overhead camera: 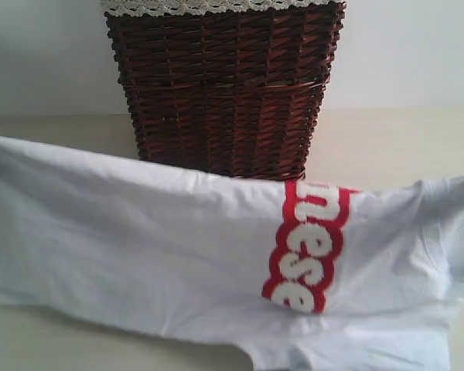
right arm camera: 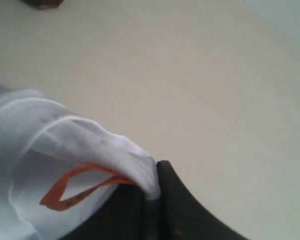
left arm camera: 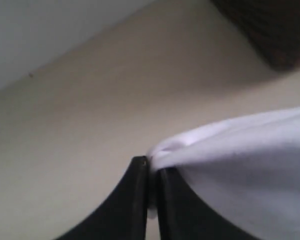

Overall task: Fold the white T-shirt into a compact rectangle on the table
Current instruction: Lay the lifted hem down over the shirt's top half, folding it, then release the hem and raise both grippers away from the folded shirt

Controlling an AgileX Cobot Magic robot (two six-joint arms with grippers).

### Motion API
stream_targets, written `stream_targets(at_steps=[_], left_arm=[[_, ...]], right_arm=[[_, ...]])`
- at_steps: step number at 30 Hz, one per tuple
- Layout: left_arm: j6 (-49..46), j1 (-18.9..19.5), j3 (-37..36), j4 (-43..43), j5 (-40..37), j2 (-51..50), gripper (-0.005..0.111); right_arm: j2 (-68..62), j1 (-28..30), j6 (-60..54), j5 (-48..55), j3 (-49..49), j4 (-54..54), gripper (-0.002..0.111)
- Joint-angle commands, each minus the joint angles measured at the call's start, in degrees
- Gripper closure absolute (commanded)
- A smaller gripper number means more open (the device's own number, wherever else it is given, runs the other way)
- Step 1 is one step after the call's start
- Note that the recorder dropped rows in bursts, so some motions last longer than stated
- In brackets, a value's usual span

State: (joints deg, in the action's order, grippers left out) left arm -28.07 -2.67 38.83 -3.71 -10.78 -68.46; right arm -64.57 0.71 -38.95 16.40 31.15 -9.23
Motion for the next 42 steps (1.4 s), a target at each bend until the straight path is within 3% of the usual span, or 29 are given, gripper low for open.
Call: stream_targets(at_steps=[1, 11, 13, 15, 16, 17, 18, 19, 20, 22, 24, 27, 28, 30, 32, 34, 38, 42], left_arm=[[-0.8, -0.2, -0.2, 0.2, 16.2, -9.5, 0.107], [-0.9, -0.2, 0.0, 0.1, 29.9, -26.3, 0.103], [-0.7, -0.2, 0.0, 0.1, 31.4, -26.5, 0.091], [-0.7, -0.2, 0.0, 0.1, 33.0, -26.5, 0.071], [-0.7, -0.2, 0.0, -0.5, 34.1, -26.5, 0.048], [-0.7, -0.2, 0.0, -1.0, 34.8, -26.5, 0.037], [-0.7, -0.2, 0.0, -2.7, 36.3, -26.5, 0.026], [-0.7, -0.2, 0.0, -3.2, 36.3, -26.3, 0.025], [-0.7, -0.2, 0.0, -3.2, 36.3, -25.1, 0.027], [0.0, -0.2, 0.0, -3.2, 36.3, -22.8, 0.036], [1.5, -0.3, 0.0, -3.2, 36.1, -20.1, 0.046], [5.2, -0.3, 0.0, -3.2, 33.7, -15.4, 0.047], [7.3, -0.3, 0.0, -3.2, 33.0, -13.8, 0.047], [14.8, -0.4, 0.0, -3.2, 30.6, -10.4, 0.047], [20.6, -1.9, 0.0, -2.5, 27.7, -7.6, 0.051], [22.0, -4.7, 0.0, 0.4, 23.3, -5.9, 0.064], [21.7, -15.3, 0.0, 12.2, 13.1, -5.1, 0.106], [20.7, -25.8, 0.0, 20.5, 3.1, -6.3, 0.107]], right_arm=[[-9.7, 0.0, -0.4, -16.9, 0.1, -1.4, 0.108], [-23.5, 0.0, 1.2, -24.8, 3.6, -1.4, 0.108], [-24.2, 0.0, 2.9, -24.9, 4.8, -1.4, 0.107], [-24.3, 0.0, 3.4, -25.0, 5.7, -1.4, 0.102], [-24.3, 0.0, 3.4, -24.8, 6.7, -1.4, 0.093], [-24.3, 0.0, 3.4, -24.7, 7.0, -1.4, 0.087], [-24.3, 0.0, 3.6, -24.8, 7.5, -1.5, 0.074], [-24.2, 0.0, 3.6, -24.8, 7.6, -1.5, 0.067], [-24.1, 0.0, 3.6, -24.8, 7.6, -1.5, 0.057], [-24.1, 0.0, 4.9, -25.3, 7.6, -1.8, 0.048], [-23.8, 0.0, 5.1, -25.8, 7.6, -3.0, 0.045], [-21.5, 0.0, 11.0, -24.2, 7.6, -3.0, 0.045], [-20.6, 0.0, 13.5, -22.8, 7.9, -2.9, 0.047], [-18.5, -0.6, 20.2, -16.4, 9.5, -2.9, 0.061], [-17.4, -3.0, 22.6, -11.5, 10.8, -2.9, 0.087], [-17.3, -5.9, 21.0, -7.8, 11.5, -2.7, 0.108], [-17.7, -11.0, 16.2, -4.8, 11.6, -3.1, 0.108], [-18.4, -13.6, 16.1, -3.6, 11.6, -3.1, 0.108]])
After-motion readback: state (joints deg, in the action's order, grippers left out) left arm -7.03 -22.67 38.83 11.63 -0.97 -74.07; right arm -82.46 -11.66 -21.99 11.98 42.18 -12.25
